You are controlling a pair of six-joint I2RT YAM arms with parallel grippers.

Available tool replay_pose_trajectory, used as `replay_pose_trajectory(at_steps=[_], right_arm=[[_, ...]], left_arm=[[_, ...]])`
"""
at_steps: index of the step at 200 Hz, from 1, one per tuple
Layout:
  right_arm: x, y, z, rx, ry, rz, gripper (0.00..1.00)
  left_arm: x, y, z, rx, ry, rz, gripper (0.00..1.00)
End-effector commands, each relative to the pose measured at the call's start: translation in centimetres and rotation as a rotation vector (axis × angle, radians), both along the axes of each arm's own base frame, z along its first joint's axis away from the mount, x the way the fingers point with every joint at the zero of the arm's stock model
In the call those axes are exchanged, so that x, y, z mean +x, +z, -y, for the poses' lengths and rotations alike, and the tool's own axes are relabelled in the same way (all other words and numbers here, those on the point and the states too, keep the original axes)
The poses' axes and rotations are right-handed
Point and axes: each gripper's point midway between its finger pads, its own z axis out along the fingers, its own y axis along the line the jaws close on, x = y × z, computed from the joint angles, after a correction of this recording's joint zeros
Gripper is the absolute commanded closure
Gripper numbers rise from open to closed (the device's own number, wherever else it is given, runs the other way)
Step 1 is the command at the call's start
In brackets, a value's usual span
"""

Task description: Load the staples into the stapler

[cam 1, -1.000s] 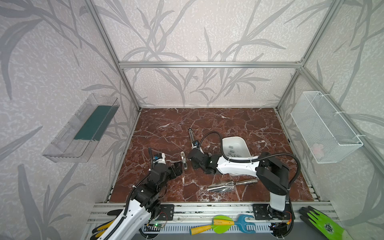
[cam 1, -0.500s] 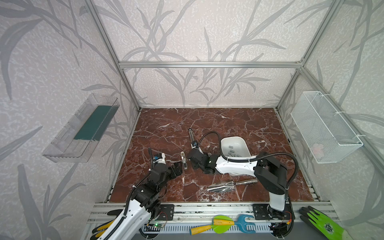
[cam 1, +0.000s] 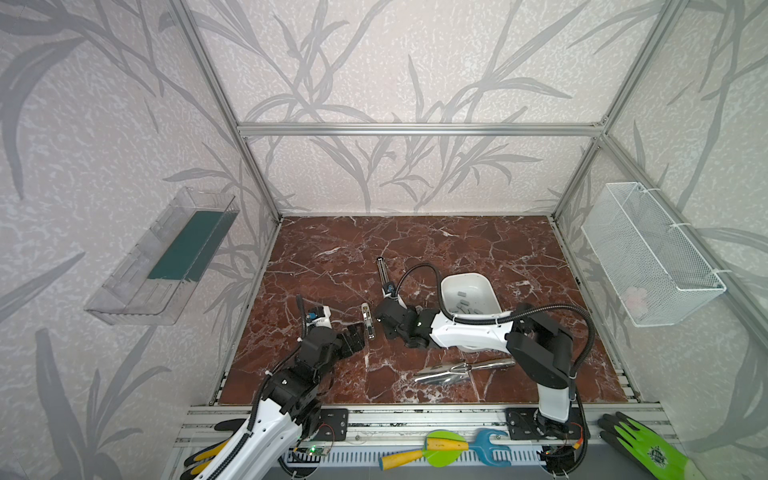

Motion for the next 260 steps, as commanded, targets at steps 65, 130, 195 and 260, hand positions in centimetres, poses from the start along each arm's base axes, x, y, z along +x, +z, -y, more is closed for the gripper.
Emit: replay_pose_trajectory(at_steps=[65,130,195,260], right_arm=[[0.5,-0.1,0.2,-0.019,-0.023,0.012,0.92],[0.4,-0.7,0.1,-0.021,-0.022,-0.001,0.92],[0.2,-1.0,0.5,-0.032,-0.037,-0.021,0.92],[-1.1,-2.0,0.7,0.013,-0.057,-0.091,0.93]], left_arm=[[0.1,0.0,-0.3,-0.002,0.023,0.001,0.01],[0.1,-0.1,-0.4,-0.001,0.026,0.000,0.01],[0.1,-0.1,-0.3,-0.002,0.025,0.001,0.01],[0.1,-0.1,-0.3,-0.003,0.026,0.000,0.01]])
